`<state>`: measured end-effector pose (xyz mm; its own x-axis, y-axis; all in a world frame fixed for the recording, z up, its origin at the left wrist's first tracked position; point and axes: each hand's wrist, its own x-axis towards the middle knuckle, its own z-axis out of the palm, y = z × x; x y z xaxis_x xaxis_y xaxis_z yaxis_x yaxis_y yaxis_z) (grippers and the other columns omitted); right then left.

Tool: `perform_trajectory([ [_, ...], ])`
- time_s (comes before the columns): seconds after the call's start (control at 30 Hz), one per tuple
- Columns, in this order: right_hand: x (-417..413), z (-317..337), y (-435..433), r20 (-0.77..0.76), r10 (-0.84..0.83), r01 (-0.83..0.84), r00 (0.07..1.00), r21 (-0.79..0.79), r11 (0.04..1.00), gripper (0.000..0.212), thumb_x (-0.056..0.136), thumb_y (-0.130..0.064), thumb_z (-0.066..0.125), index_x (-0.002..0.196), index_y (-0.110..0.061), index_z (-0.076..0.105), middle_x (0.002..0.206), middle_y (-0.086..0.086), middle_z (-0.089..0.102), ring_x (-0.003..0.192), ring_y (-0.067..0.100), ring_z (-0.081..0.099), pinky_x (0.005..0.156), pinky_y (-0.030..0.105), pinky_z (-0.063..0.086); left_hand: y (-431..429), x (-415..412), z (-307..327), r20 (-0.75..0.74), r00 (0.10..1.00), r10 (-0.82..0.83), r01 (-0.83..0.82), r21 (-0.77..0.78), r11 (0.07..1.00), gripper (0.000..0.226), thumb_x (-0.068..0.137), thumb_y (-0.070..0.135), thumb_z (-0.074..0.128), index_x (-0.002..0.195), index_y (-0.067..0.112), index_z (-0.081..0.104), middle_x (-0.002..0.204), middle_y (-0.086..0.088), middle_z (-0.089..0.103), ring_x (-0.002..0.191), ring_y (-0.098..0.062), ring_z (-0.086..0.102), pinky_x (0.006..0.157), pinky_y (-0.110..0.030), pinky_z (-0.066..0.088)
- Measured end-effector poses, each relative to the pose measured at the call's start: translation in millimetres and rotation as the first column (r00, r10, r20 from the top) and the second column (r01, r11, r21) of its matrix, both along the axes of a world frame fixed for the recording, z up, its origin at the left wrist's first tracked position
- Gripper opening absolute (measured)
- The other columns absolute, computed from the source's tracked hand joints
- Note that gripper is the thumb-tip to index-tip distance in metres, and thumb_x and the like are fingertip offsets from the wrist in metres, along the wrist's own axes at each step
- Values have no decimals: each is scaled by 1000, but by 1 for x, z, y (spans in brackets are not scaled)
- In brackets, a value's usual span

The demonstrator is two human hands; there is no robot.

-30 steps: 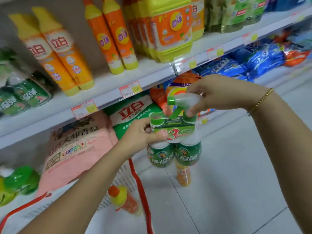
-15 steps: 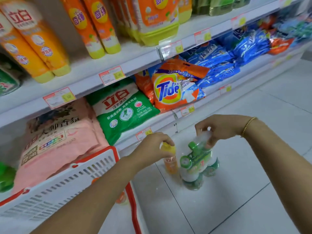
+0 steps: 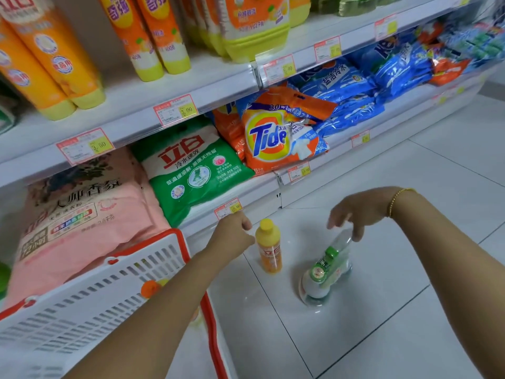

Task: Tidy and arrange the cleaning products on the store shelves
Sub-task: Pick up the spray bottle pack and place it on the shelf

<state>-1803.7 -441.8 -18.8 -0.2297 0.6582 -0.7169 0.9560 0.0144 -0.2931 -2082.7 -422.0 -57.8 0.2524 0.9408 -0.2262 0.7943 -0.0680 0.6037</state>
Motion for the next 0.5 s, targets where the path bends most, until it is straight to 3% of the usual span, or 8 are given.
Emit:
perform_trajectory([
  [0.1,-40,13,20,-243,-40,86,969,182,979,72,71,-21,82,134,-28,48,127,-6,52,115,14,50,99,29,42,-3,-10,0,-49,998,39,-42,-53,998,25,79,7,72,72,21,53,84,4,57,76,-14,54,56,-20,36],
  [0.2,-91,-11,31,-324,-15,76,946,175,982,82,66,-29,85,137,-32,43,128,-6,48,107,15,52,98,34,46,-9,-22,3,76,992,104,-103,-10,995,25,78,5,72,68,22,57,79,4,62,76,-14,58,58,-17,40],
  [0.37,-119,-61,28,-263,45,53,964,353,934,57,66,-24,84,117,-21,60,115,0,63,105,20,57,86,27,45,-14,-44,17,193,968,158,-160,-5,987,24,76,1,73,75,22,62,77,8,62,72,-6,59,59,-10,44],
  [0.5,-121,-46,28,-325,-7,163,946,456,875,41,66,-26,82,103,-17,67,100,0,69,95,20,63,83,33,52,-17,-52,21,261,954,149,-138,-61,989,27,74,3,75,84,24,62,88,3,62,81,-14,61,74,-24,51],
])
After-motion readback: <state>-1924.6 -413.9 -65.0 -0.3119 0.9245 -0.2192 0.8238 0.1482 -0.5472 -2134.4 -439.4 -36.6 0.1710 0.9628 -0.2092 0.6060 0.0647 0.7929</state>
